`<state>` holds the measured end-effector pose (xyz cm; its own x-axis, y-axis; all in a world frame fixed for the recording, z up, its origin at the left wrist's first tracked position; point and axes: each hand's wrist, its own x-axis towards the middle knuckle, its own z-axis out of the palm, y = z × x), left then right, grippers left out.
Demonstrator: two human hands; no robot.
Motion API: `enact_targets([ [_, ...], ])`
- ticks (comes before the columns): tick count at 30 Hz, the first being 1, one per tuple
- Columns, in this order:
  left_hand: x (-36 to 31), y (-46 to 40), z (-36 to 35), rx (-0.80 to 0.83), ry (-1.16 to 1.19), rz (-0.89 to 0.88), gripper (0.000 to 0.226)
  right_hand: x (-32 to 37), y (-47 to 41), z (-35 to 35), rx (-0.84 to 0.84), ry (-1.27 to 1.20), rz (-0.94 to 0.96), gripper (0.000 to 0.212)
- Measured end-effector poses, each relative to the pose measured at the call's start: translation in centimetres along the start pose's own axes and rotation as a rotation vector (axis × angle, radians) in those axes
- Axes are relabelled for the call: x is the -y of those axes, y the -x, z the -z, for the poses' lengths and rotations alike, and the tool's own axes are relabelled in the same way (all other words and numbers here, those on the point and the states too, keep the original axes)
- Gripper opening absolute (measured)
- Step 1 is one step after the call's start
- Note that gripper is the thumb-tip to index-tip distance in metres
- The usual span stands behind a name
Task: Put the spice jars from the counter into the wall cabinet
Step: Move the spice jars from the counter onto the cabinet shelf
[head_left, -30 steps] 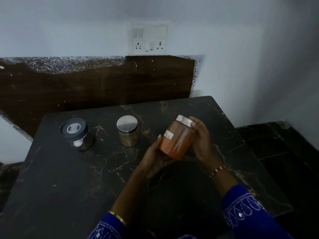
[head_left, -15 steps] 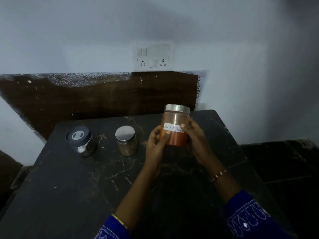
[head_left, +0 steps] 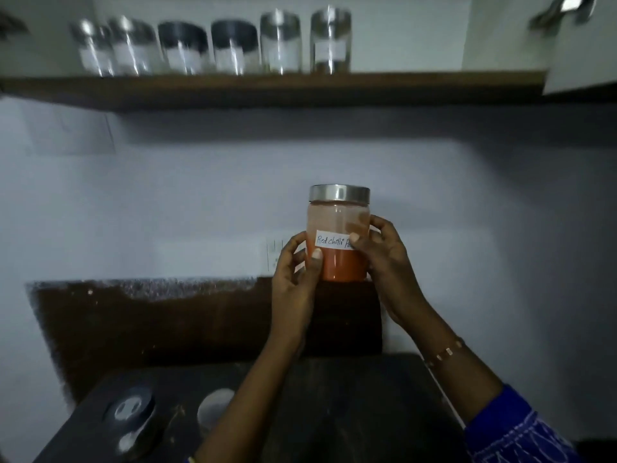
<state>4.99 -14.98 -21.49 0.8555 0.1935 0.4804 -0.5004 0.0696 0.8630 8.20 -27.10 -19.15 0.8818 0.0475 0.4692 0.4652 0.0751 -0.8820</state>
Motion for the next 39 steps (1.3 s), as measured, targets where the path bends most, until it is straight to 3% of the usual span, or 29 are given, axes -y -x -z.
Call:
enact_targets([
  [5,-5.5,-6.3,-3.1,-0.018,-0.093,-0.238,0.039,6.8,-5.5,1.0,0.003,0.134,0.263,0.052],
  [11,-11.3,-13.6,-6.0,-0.042,-0.068,-0.438,0.039,14.0,-11.9,2.3,0.056,0.101,0.393,0.036],
  [15,-14.3,-18.3,-8.6,-0.076,-0.174,-0.531,0.039,16.3,-16.2,3.2,-0.095,0.21,0.465,0.054],
  [25,-14.5,-25.3,-12.2,-0.048,-0.518,-0.494,0.042,15.8,-24.1,6.2,-0.099,0.443,0.463,0.044],
  [30,-14.7,-28.1,-13.2,-0.008,-0.841,-0.38,0.046,15.9,-26.8,6.2,-0.146,0.858,0.307,0.049],
  [33,-14.9,-29.3,-14.3,0.046,-1.043,-0.299,0.041,15.6,-27.7,6.0,-0.216,1.046,0.264,0.037],
  [36,-15.3,-30.3,-15.0,0.145,-1.184,-0.21,0.036,15.3,-28.4,6.1,-0.281,1.145,0.269,0.031],
  [39,-15.0,-30.9,-15.2,0.209,-1.177,-0.161,0.032,15.4,-29.1,6.2,-0.273,1.174,0.241,0.029],
])
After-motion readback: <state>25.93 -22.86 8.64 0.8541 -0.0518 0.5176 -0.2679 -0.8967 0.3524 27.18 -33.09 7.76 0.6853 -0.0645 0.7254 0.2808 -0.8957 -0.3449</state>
